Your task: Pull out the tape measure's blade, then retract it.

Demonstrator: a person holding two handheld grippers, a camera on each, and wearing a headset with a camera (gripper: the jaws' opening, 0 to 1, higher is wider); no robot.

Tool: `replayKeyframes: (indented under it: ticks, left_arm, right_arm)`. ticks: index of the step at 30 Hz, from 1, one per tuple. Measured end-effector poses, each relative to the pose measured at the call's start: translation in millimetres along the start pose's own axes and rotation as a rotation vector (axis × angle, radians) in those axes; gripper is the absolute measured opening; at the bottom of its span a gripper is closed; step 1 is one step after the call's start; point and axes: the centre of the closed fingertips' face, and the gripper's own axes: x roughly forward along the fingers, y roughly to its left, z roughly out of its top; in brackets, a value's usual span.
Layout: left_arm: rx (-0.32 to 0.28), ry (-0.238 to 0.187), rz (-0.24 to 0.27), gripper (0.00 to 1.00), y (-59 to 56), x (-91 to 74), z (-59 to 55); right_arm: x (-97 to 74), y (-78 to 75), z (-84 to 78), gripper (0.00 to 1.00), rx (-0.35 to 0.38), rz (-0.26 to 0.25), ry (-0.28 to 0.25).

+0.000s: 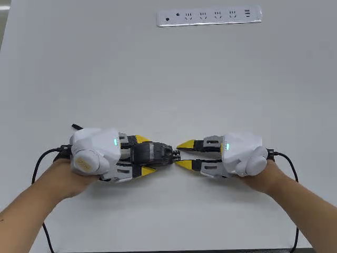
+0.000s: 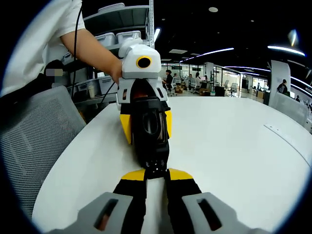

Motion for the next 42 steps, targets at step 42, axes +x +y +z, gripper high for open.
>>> replayKeyframes:
  ticks: [42]
  left_arm:
    - [-0.001,-0.016,-0.007,0.34,-0.2,-0.1,0.5]
  right_arm:
    - [-2.0,0.7,-0.9,0.11,0.029,0.016,-0.011]
